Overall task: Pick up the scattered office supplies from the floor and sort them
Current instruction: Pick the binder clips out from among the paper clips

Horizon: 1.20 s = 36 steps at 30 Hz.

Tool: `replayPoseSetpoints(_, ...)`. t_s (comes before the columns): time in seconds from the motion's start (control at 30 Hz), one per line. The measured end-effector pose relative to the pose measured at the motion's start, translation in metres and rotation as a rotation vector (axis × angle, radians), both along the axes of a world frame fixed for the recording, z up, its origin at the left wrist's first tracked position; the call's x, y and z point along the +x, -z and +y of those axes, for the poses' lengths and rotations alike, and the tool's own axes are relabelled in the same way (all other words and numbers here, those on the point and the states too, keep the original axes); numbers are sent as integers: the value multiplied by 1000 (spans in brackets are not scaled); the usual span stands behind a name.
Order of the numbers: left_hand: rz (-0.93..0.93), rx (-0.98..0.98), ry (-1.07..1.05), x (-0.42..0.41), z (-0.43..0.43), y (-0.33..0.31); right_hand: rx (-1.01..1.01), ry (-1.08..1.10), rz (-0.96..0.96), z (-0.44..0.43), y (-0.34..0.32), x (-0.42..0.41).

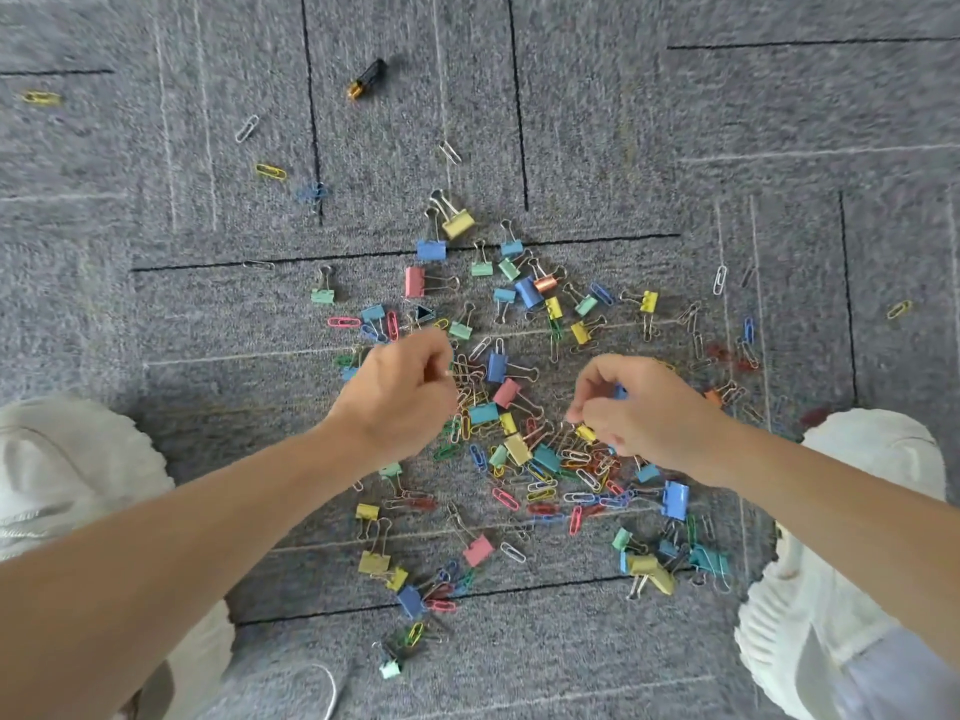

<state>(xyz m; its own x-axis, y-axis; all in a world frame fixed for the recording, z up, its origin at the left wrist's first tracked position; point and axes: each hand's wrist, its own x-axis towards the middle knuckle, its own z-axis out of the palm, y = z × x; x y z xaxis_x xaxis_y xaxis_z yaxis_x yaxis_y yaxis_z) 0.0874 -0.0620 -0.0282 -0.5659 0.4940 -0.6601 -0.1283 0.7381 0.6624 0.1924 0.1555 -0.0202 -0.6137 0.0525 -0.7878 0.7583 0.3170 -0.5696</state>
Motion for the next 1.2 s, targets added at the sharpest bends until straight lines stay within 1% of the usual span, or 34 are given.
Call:
replayPoseSetpoints(0.03,16,-10,-1,-5,0,4,41,-29,27,-2,-1,-4)
replayPoseSetpoints(0.1,83,-36,78,-14,-2,7,131,-149,116,-10,-3,-13)
replayPoseSetpoints(0.2,329,-142,349,-29,-8,6,226,-273,240,-28,-2,-22)
replayPoseSetpoints(0.27,467,-276,515,-34,-10,6,380,-440,271,-41,5,-27)
replayPoseSetpoints(0.33,518,-355,587,-33,-11,8,539,-590,268,-53,14,-28)
replayPoseSetpoints(0.37,527,-365,596,-30,-10,9,579,-613,264,-57,17,-28)
replayPoseSetpoints(0.5,535,-356,560,-24,-8,9,595,-630,269,-59,18,-32)
replayPoseSetpoints(0.63,555,-307,545,-27,-11,8,661,-732,358,-55,18,-32)
replayPoseSetpoints(0.7,546,-304,538,-27,-16,8,646,-769,365,-55,19,-31)
replayPoseSetpoints(0.9,496,-337,528,-30,-20,9,582,-735,370,-48,24,-39)
replayPoseSetpoints(0.97,447,-318,492,-31,-22,9,558,-707,395,-42,26,-38)
replayPoseSetpoints(1.03,373,-254,417,-33,-25,9,564,-692,449,-36,29,-35)
replayPoseSetpoints(1.1,275,-182,315,-35,-29,9,574,-688,520,-31,31,-33)
replayPoseSetpoints(1.2,175,-137,158,-35,-29,8,553,-684,598,-29,31,-31)
